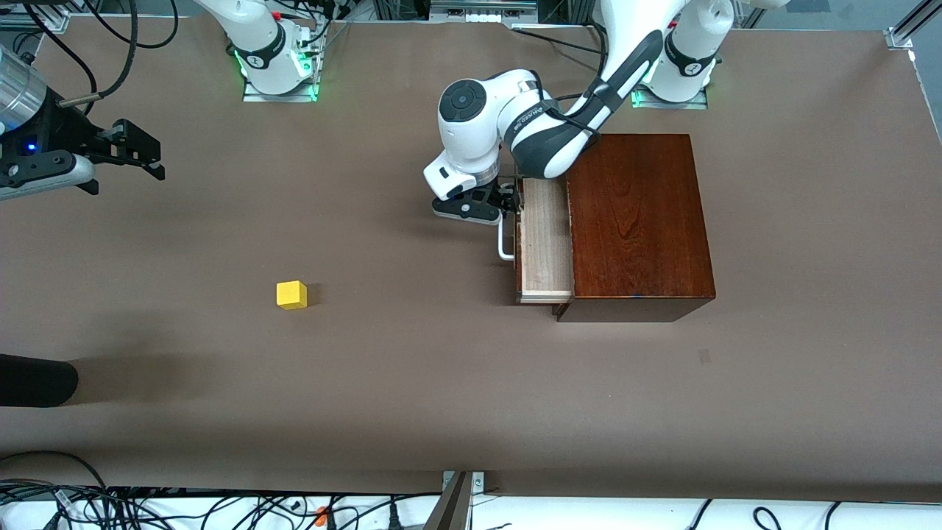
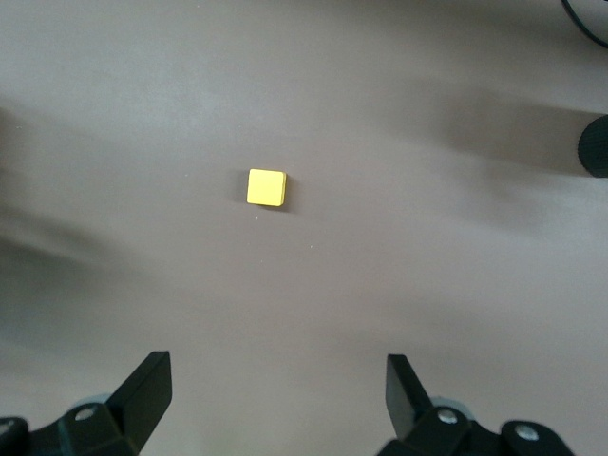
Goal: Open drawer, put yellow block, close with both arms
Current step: 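Pull the drawer open with the left gripper while the right gripper reaches out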
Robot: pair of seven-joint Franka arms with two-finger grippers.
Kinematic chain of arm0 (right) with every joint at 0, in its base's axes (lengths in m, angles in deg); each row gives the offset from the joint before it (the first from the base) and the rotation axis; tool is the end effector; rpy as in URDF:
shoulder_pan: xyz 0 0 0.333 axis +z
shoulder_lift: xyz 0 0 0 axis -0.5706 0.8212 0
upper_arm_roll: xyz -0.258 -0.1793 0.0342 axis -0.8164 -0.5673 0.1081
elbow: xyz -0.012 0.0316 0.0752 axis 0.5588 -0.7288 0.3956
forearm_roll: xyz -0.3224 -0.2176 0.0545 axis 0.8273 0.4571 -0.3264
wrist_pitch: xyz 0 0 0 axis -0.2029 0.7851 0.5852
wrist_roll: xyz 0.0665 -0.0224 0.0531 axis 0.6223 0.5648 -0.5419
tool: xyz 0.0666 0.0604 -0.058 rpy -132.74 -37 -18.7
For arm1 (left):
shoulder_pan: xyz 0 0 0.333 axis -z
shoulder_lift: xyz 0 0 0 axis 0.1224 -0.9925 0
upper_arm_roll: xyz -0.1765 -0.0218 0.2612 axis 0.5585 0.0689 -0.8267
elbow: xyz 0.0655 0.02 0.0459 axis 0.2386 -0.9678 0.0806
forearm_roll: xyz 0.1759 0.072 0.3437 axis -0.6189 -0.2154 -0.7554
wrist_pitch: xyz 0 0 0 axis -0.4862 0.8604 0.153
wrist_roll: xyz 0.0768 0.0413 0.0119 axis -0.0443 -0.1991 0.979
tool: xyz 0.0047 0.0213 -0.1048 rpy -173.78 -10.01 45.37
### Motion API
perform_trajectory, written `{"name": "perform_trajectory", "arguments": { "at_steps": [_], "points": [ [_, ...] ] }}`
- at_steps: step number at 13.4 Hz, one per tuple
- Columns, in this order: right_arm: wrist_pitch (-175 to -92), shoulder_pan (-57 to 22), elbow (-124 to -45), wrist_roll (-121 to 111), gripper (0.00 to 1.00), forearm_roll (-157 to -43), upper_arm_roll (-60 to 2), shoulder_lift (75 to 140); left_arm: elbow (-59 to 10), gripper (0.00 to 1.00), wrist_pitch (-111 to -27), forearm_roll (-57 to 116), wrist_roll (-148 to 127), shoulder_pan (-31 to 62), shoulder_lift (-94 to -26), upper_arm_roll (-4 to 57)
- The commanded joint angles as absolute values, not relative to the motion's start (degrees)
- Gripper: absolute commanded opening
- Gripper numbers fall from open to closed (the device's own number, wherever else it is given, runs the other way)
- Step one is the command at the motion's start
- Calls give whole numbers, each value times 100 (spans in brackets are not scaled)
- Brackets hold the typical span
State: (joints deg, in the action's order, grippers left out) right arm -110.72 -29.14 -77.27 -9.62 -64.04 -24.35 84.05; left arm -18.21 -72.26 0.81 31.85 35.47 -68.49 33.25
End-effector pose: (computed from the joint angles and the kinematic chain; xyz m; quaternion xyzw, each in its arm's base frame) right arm 0.5577 0.0482 0.6150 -0.9923 -0.1236 -0.0085 0.0087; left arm 0.4471 -0.5128 0.2948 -0.9942 0.1013 -0.0026 0.0364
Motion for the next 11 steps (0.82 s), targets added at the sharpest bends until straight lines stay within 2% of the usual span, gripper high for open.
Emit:
{"name": "perform_trajectory", "arguments": {
  "at_steps": [1,4,8,11],
  "points": [
    [-11188,-2961,-7603,-1006,100,-6318,-2406,8555,-1460,100,-7505,333,3191,3709,-7089,3416],
    [-11303,-3039,-7602,-988,100,-6326,-2450,8713,-1469,100,-7496,333,3130,3709,-7089,3416],
    [-11295,-3119,-7603,-988,100,-6440,-2450,9546,-1451,100,-7452,325,3025,3682,-7028,3416],
    [-11548,-3154,-7603,-1075,100,-6432,-2450,9934,-1346,100,-7435,333,3024,3682,-7028,3416]
  ]
}}
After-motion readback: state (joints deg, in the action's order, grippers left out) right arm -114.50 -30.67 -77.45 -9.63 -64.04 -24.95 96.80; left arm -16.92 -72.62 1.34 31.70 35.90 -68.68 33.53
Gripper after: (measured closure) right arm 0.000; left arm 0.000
